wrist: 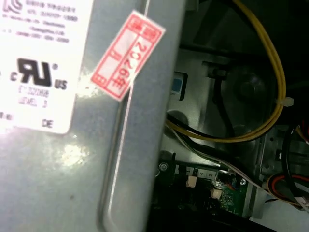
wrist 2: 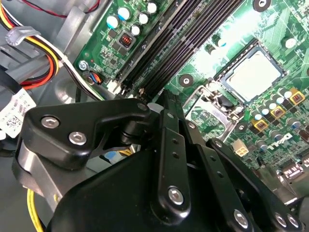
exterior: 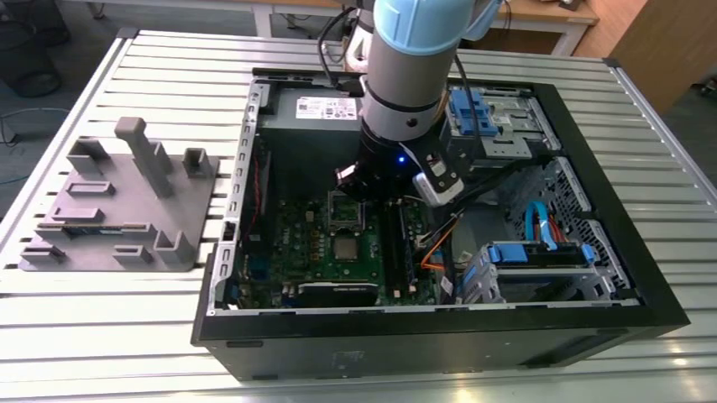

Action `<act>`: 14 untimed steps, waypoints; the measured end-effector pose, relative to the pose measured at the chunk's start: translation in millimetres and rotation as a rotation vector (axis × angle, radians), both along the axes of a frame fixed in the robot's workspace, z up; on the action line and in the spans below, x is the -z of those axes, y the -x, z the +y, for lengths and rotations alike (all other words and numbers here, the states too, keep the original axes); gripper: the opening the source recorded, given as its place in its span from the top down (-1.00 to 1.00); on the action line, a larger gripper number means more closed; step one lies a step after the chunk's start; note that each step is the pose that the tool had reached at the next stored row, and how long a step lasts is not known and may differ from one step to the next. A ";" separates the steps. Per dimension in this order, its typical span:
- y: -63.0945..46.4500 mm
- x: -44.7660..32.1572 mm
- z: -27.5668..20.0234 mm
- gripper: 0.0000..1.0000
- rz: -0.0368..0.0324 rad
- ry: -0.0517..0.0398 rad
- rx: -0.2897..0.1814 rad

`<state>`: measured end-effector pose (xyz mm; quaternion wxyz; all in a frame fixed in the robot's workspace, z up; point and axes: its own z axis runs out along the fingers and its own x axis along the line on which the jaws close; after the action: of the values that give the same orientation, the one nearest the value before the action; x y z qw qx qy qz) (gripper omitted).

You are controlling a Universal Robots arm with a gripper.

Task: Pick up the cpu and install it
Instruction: 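Close the cpu cover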

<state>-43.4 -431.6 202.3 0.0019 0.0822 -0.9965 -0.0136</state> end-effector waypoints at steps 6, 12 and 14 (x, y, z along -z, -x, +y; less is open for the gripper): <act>-0.1 0.4 2.7 0.79 0.0000 -0.0026 0.000; -0.2 0.6 8.6 0.79 0.0001 -0.0027 0.000; -0.2 0.6 9.3 0.79 0.0001 -0.0027 0.000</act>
<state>-43.2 -422.3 201.7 0.0018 0.0823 -0.9965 -0.0149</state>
